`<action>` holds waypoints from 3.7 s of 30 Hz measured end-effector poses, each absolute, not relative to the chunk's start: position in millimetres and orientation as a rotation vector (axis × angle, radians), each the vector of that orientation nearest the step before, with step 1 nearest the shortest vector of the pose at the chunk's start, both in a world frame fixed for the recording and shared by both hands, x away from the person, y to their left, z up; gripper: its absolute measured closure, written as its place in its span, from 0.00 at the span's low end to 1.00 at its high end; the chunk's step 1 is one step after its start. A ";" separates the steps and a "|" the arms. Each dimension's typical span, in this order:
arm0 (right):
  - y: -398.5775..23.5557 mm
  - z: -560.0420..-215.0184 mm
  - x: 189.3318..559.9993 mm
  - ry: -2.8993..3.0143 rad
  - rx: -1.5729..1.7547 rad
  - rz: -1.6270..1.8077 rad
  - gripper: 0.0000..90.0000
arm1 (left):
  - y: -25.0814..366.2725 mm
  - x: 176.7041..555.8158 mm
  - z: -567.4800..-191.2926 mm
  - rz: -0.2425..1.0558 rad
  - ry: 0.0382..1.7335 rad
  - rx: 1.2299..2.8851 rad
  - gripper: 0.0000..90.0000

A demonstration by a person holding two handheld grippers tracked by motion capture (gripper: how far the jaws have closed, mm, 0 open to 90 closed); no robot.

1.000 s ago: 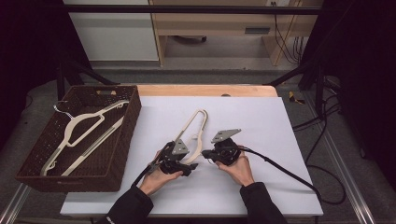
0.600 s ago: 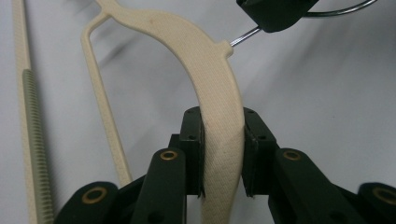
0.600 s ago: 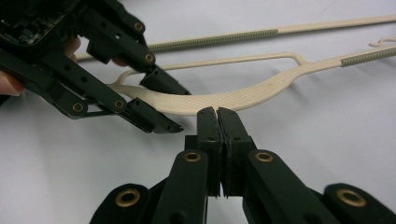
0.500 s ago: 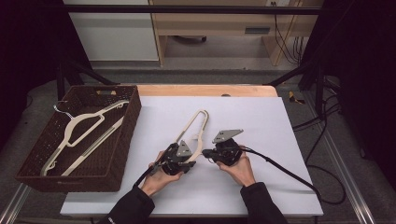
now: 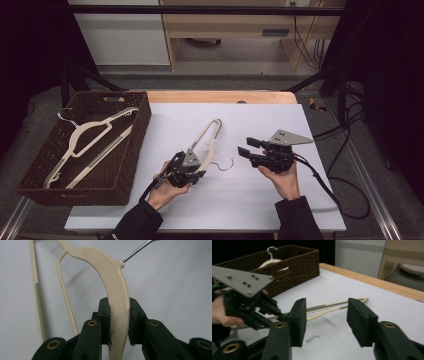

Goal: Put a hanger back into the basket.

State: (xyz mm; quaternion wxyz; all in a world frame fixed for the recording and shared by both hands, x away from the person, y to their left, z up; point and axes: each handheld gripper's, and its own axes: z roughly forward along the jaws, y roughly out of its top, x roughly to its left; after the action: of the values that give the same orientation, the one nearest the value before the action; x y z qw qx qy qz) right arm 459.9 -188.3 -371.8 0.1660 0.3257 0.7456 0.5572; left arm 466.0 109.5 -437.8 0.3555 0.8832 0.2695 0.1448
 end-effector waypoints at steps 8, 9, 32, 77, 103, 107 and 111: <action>-222.6 -385.6 458.6 2.043 1.051 1.570 0.31 | 124.9 465.6 -421.8 0.402 0.748 2.222 0.85; -225.6 -386.3 458.3 2.038 1.062 1.572 0.28 | 127.1 465.8 -420.1 0.404 0.758 2.214 0.86; -238.8 -392.6 450.9 2.007 1.120 1.530 0.12 | 175.3 463.8 -380.7 0.523 0.913 2.034 0.95; -245.7 -395.0 450.2 1.963 1.122 1.512 0.03 | 274.6 456.5 -237.2 0.590 0.728 1.863 0.95; -242.7 -401.0 450.6 1.999 1.134 1.458 0.02 | 406.6 498.8 -277.6 0.590 0.911 1.872 0.95; -241.5 -401.6 451.0 1.997 1.139 1.459 0.02 | 422.7 502.5 -288.0 0.587 0.943 1.864 0.95; -242.4 -401.7 451.1 2.001 1.135 1.458 0.02 | 436.0 504.1 -297.2 0.577 0.971 1.862 0.95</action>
State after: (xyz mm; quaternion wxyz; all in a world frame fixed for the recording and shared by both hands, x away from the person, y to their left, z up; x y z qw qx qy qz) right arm 451.1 -242.4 -401.7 0.2074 0.4076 0.7188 0.5236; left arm 504.1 436.0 -297.2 0.4633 0.7577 0.3952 0.2349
